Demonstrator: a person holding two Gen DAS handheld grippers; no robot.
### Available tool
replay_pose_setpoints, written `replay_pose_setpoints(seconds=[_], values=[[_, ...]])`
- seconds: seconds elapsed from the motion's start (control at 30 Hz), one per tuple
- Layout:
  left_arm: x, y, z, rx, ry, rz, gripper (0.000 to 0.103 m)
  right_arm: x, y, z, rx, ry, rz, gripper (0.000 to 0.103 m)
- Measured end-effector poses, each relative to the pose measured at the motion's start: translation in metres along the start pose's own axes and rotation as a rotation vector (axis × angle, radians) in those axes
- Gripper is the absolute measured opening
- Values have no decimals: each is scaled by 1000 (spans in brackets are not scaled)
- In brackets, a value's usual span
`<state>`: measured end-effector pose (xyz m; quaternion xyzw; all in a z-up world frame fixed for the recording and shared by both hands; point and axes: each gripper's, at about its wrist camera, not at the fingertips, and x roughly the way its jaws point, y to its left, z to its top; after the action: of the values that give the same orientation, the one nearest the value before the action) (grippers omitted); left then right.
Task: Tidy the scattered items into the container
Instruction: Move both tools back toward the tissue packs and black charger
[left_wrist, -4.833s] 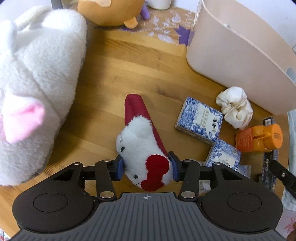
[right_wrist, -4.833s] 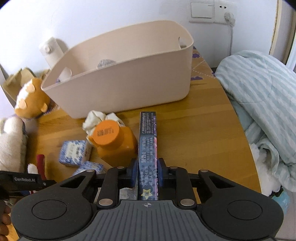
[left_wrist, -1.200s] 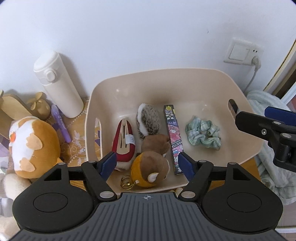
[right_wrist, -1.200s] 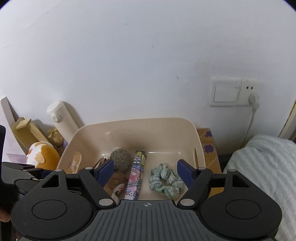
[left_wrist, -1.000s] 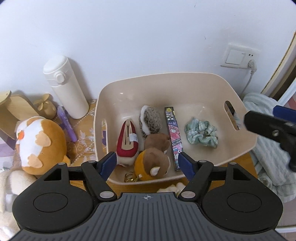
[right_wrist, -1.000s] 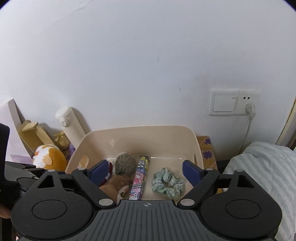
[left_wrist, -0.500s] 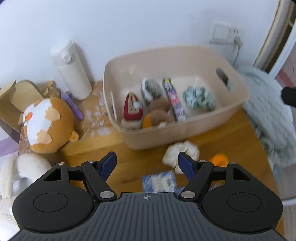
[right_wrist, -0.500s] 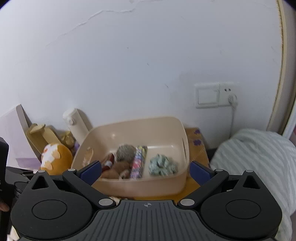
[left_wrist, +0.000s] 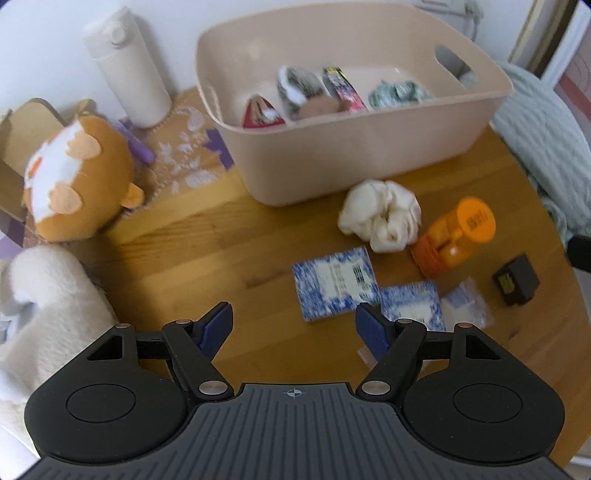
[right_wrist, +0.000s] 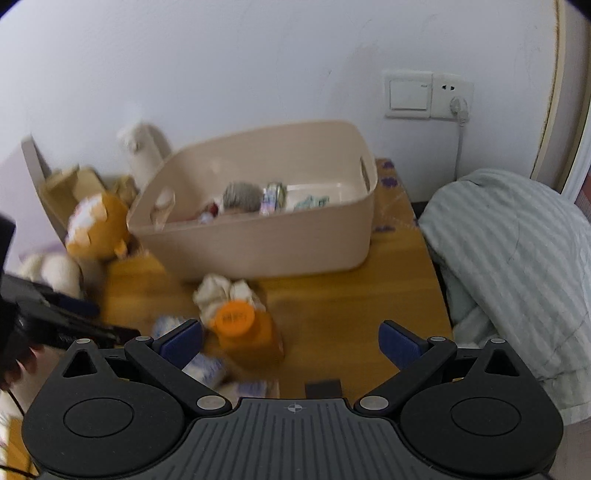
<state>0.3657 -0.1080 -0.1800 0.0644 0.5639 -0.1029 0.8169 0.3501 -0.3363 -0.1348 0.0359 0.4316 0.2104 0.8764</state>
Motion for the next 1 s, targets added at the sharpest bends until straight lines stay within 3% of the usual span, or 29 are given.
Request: replay_pose_setpoints(seconds=[0.17, 0.63, 0.87, 1.0], values=[[19, -9, -6, 66, 10, 14, 75, 14, 4, -19, -54, 42, -56, 103], [61, -17, 6, 250, 51, -7, 75, 51, -23, -47, 19, 192, -96, 103], [72, -24, 21, 389, 45, -69, 76, 66, -23, -51, 14, 227, -91, 103], [79, -20, 31, 402, 56, -135, 78, 74, -26, -49, 14, 235, -96, 103]])
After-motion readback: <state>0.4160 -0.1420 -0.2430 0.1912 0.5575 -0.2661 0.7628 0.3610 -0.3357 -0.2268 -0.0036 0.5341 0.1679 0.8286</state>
